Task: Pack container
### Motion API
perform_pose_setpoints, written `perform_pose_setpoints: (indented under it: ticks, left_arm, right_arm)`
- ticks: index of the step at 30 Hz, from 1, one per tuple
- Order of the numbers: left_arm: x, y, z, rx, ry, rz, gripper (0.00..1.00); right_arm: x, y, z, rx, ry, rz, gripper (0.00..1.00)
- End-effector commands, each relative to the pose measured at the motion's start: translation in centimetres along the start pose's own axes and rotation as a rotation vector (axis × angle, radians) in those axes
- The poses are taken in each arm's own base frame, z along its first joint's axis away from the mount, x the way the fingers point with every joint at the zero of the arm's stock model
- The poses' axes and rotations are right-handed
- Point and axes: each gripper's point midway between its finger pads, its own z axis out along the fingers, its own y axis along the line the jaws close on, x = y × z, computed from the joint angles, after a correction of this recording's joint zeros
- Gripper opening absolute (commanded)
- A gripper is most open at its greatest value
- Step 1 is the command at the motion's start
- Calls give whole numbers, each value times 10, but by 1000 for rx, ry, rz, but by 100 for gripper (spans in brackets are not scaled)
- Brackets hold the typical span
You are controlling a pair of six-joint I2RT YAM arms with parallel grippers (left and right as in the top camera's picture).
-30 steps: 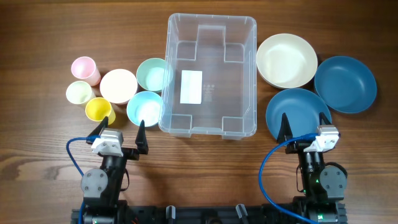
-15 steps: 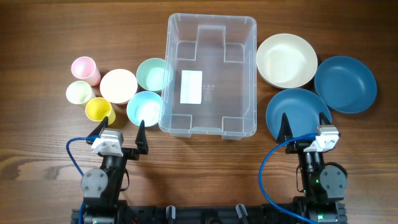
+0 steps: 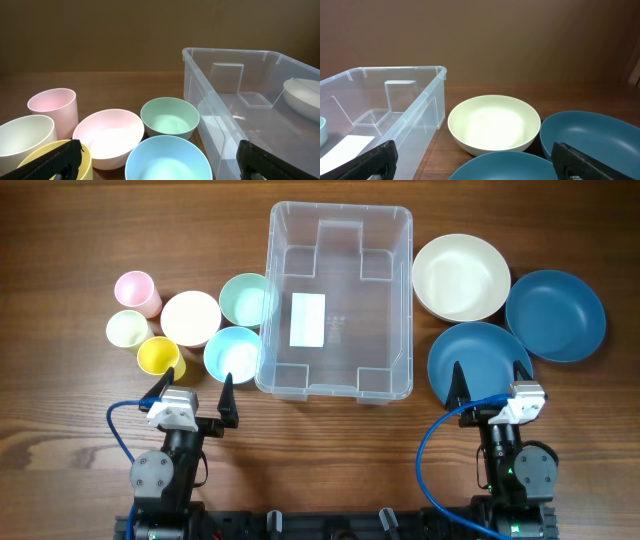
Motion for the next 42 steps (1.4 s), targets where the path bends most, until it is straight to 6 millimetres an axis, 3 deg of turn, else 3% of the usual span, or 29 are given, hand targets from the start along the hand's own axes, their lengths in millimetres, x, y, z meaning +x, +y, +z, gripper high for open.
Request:
perform_pose_setpoints:
  ticks: [1,20,25,29,32,36,39,42]
  left_arm:
    - [5,0,1,3,9,8,100]
    - [5,0,1,3,9,8,100]
    - [5,0,1,3,9,8,100]
    - [5,0,1,3,9,8,100]
    - [5,-1,1,3,9,8,100]
    - [5,0,1,3,9,8,100]
    - [5,0,1,3,9,8,100]
    - [5,0,1,3,9,8,100]
  right_arm:
    - [-2,3,0,-14,-11,-11,100]
    - [-7,3,-1,-17,-32,-64,100]
    - [-24,17,-3,-96,-82,-66,100]
    - [-52,2,-11,1,-61,-30,100]
    - [-80,-21,-19,139,-8,-16,100]
    - [-110,-24,-14,169,54,-41,100]
    - [-111,-25,-2,171,144,-46,100]
    - [-95,-25,12,171,244,-53,100]
